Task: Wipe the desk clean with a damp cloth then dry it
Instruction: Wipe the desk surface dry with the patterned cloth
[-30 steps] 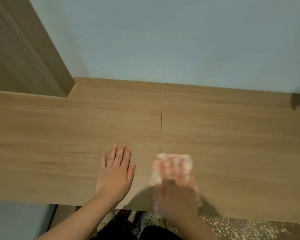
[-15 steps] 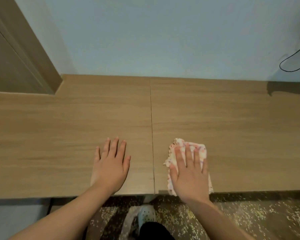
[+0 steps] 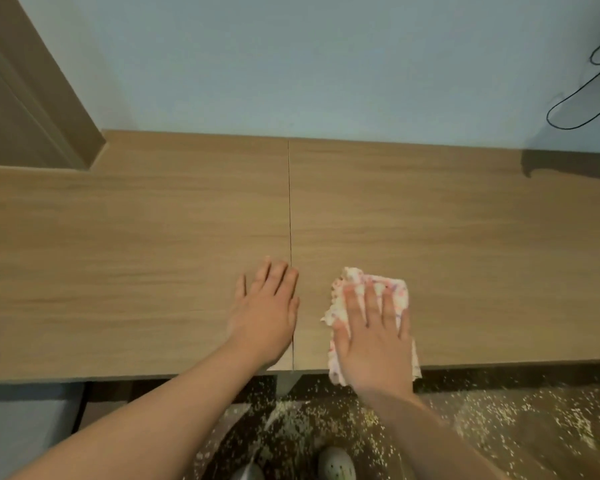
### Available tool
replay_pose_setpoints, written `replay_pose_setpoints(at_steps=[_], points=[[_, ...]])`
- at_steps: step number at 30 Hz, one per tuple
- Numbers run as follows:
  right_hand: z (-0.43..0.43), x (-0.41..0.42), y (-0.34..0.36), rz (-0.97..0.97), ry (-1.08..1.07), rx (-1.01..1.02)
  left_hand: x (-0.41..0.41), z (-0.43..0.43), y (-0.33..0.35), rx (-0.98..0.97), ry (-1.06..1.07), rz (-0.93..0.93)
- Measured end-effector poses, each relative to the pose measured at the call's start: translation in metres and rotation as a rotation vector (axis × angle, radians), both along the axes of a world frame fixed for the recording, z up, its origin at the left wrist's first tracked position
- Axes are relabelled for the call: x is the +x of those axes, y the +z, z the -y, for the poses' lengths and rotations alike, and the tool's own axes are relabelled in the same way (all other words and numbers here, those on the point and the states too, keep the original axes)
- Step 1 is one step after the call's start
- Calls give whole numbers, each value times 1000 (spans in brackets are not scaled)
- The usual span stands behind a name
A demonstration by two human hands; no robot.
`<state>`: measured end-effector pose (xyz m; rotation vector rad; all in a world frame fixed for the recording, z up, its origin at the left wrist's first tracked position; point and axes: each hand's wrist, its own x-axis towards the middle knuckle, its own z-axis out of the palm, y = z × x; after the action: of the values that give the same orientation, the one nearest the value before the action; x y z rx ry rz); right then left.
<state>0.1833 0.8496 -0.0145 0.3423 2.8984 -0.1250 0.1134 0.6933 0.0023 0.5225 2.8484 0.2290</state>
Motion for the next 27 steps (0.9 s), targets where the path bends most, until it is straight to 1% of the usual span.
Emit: replay_pose_setpoints(at_steps=[1, 2, 3, 5, 6, 9, 10, 11, 12, 13, 15, 16, 17, 18, 19, 20, 21, 22, 23, 24, 25, 27], points=[[5, -3, -4, -5, 107, 0, -4, -12, -2, 1, 8, 18], [4, -6, -5, -28, 168, -29, -11, -24, -4, -4, 38, 29], [-4, -9, -4, -39, 204, -57, -20, -35, -5, -15, 82, 32], [-40, -22, 0, -51, 244, 1, -37, -56, -7, -39, 181, 44], [-64, -28, -3, -101, 236, 10, -43, -65, -8, -48, 229, 59], [-118, -58, -1, -48, -38, 5, -46, -82, -13, -85, 329, 31], [-124, -66, -1, -50, -106, -6, -46, -84, -14, -91, 346, 12], [-119, -70, -1, -53, -126, -33, -45, -84, -15, -89, 359, -5], [-107, -67, 0, -31, -88, -48, -44, -84, -15, -85, 368, -17], [-92, -59, 0, -26, 23, -65, -44, -85, -14, -80, 375, -26], [-63, -33, -3, -103, 337, -130, -43, -86, -12, -74, 382, -37], [-60, -23, 2, -118, 418, -194, -43, -86, -12, -69, 386, -40], [-67, -23, 7, -124, 457, -182, -42, -86, -11, -64, 393, -43], [-82, -30, 8, -116, 491, -104, -42, -85, -11, -62, 400, -47], [-104, -43, 5, -67, 458, -13, -42, -86, -11, -64, 404, -51], [-127, -59, 6, -4, 323, 32, -42, -86, -11, -65, 405, -55], [-147, -79, 10, -5, 148, 48, -42, -87, -12, -62, 406, -60], [-162, -97, 11, -48, -27, 8, -42, -87, -12, -56, 410, -63], [-164, -110, 14, -66, -136, -53, -43, -88, -13, -50, 414, -66], [-152, -112, 12, -59, -158, -108, -43, -87, -13, -47, 414, -66], [-130, -106, 8, -60, -65, -99, -42, -87, -13, -45, 416, -67], [-80, -79, 0, -157, 306, -127, -42, -85, -13, -35, 423, -74]])
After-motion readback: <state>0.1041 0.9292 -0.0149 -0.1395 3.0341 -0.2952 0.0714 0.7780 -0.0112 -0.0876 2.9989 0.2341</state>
